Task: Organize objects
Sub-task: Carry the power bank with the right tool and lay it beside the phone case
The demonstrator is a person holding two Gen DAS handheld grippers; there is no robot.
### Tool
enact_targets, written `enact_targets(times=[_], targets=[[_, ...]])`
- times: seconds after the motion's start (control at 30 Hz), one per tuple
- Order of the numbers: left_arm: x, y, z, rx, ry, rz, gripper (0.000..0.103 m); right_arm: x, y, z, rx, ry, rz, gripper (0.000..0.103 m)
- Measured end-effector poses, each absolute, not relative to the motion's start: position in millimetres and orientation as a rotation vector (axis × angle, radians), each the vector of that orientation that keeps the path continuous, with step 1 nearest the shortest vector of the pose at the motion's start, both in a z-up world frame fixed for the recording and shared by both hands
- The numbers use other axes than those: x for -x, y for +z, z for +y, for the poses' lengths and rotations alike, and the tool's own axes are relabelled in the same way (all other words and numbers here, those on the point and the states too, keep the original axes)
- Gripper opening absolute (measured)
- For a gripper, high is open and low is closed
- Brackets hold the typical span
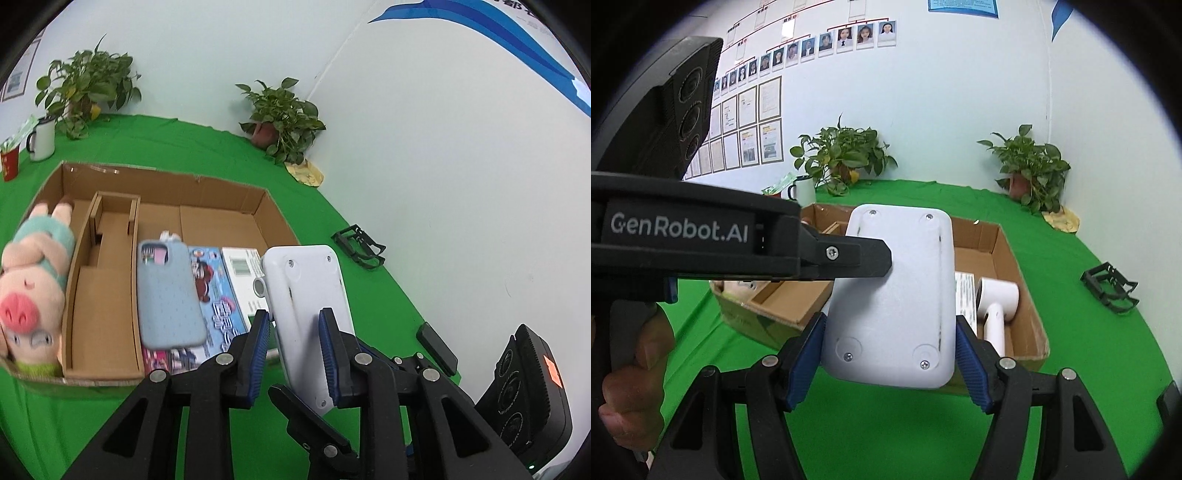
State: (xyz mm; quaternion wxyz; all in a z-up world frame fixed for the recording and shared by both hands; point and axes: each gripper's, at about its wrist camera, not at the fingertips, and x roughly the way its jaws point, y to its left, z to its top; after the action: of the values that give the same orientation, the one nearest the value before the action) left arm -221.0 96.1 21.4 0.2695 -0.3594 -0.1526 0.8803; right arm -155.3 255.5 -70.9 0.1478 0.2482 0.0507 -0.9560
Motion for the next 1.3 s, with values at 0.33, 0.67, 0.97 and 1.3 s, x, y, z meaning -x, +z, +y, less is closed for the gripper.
enact_targets(times=[0.33,0.67,0.97,1.3], targets=[[288.8,35.0,94.5,1.006,2.330,-0.437,0.025,202.8,-58.2,259.4,-0.724,-2.766,0.072,0.067],[364.8,-3.5,94.7,1.175,2.260,-0.495,0.024,266.4,-76.0,266.9,-0.890,-2.712,0.015,0.067],[403.8,-57.3,90.9,1.369,2.228,-0.517,0.025,302.9,-116.4,263.2,-1.126,-2.592,-0.041,0.067],[415.6,-91.1,84.5,1.453,2.178,-0.554,0.026,311.2,-135.0,257.1,-1.244,-2.567,-0.036,0.067]])
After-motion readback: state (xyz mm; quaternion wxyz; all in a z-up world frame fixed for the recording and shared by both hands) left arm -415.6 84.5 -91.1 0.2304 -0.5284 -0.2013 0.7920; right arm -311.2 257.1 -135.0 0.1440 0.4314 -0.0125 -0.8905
